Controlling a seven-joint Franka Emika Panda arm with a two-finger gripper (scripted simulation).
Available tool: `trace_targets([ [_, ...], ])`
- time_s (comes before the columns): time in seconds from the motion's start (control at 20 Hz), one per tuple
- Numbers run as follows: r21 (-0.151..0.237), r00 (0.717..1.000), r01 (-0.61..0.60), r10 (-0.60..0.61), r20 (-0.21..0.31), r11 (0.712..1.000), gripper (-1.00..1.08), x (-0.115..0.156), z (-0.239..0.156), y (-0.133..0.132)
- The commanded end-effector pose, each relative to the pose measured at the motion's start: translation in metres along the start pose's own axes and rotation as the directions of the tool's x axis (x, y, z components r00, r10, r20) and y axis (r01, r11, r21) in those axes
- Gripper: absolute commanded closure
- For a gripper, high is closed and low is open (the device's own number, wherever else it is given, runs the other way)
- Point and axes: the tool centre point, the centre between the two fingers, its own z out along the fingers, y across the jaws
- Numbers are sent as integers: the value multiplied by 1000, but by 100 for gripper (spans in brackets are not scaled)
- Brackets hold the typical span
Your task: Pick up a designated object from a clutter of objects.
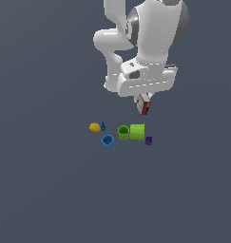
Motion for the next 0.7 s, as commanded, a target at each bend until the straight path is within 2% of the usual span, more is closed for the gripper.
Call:
trace_targets([
  [0.0,1,1000,0,0,1,1000,108,-5,-25,14],
  [0.35,-1,1000,-1,1,2,1000,108,-16,-88,51],
  [0.65,-3,1000,-2,2,3,1000,108,-21,-127,74],
])
